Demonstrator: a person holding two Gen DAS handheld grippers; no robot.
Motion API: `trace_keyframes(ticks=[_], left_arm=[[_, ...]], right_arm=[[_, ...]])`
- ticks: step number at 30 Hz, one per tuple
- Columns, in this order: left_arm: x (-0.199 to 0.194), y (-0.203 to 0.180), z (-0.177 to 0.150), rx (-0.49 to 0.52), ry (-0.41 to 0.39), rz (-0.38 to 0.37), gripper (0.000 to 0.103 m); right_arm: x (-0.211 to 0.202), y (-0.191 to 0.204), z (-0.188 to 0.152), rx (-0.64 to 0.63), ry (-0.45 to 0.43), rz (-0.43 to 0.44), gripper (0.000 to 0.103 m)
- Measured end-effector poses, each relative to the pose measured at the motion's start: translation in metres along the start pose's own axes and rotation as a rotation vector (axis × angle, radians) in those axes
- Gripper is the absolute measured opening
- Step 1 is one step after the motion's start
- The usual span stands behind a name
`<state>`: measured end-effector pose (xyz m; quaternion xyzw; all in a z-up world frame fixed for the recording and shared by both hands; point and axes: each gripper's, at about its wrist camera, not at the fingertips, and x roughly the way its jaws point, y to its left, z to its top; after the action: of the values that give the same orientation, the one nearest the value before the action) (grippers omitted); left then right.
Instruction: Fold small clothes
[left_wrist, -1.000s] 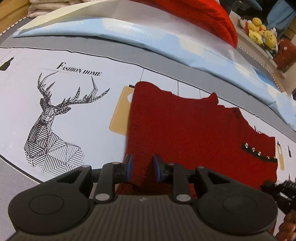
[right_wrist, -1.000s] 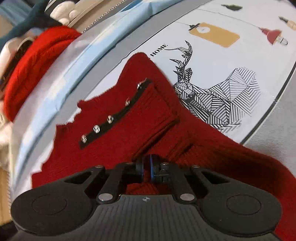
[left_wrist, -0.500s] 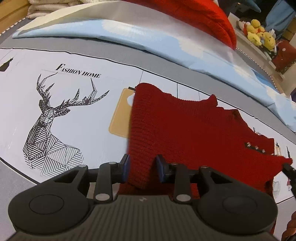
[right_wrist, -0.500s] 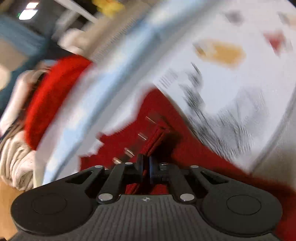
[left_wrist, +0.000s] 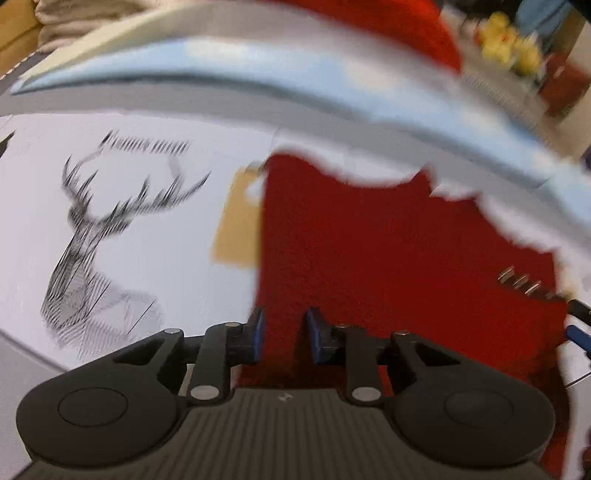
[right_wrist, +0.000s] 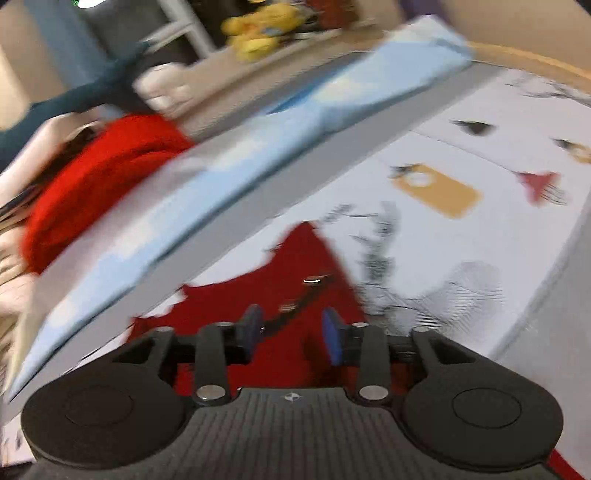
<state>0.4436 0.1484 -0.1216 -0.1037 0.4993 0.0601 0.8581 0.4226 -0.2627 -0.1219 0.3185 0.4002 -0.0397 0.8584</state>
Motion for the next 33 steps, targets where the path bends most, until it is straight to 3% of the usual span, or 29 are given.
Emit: trace_keyframes(ticks=[3, 6, 8, 9, 11, 13, 15, 19, 25, 29, 33], left_arm=[[-0.001, 0.004, 0.000, -0.029, 0.001, 0.008, 0.026], [-0.015, 0.001, 0.005, -0.007, -0.076, -0.029, 0.026], [-0.005, 0.001, 0.002, -0.002, -0.026, 0.000, 0.026], [0.004, 0.004, -0.001, -0.012, 0.017, 0.019, 0.033], [0.002, 0.009, -0.001, -0.055, 0.035, 0.016, 0.034], [-0.022, 0.001, 0.005, -0.038, -0.016, 0.017, 0.033], [-0.055, -0.012, 0.008, 0.016, -0.108, -0.003, 0.033], [-0.109, -0.021, -0.003, 0.070, -0.242, -0.045, 0.033], [-0.183, -0.017, -0.054, 0.160, -0.269, 0.004, 0.033], [-0.225, -0.007, -0.113, 0.232, -0.285, 0.001, 0.033], [-0.242, 0.010, -0.179, 0.213, -0.273, -0.046, 0.033]], right_arm=[[0.022, -0.025, -0.009, 0.111, 0.153, -0.072, 0.045], [0.016, -0.017, -0.004, 0.056, 0.132, -0.048, 0.049], [0.014, -0.016, -0.002, 0.040, 0.118, -0.020, 0.056], [0.013, -0.017, -0.001, 0.050, 0.131, -0.026, 0.057], [0.015, -0.024, -0.003, 0.078, 0.180, -0.078, 0.056], [0.009, -0.027, -0.002, 0.087, 0.198, -0.126, 0.057], [-0.005, -0.025, 0.004, 0.070, 0.173, -0.104, 0.056], [-0.055, -0.010, 0.023, -0.047, 0.047, -0.061, 0.056], [-0.162, -0.014, 0.038, -0.134, -0.097, 0.022, 0.056], [-0.222, -0.030, 0.022, -0.174, -0.078, 0.058, 0.056], [-0.269, -0.065, -0.018, -0.241, -0.078, 0.040, 0.056]])
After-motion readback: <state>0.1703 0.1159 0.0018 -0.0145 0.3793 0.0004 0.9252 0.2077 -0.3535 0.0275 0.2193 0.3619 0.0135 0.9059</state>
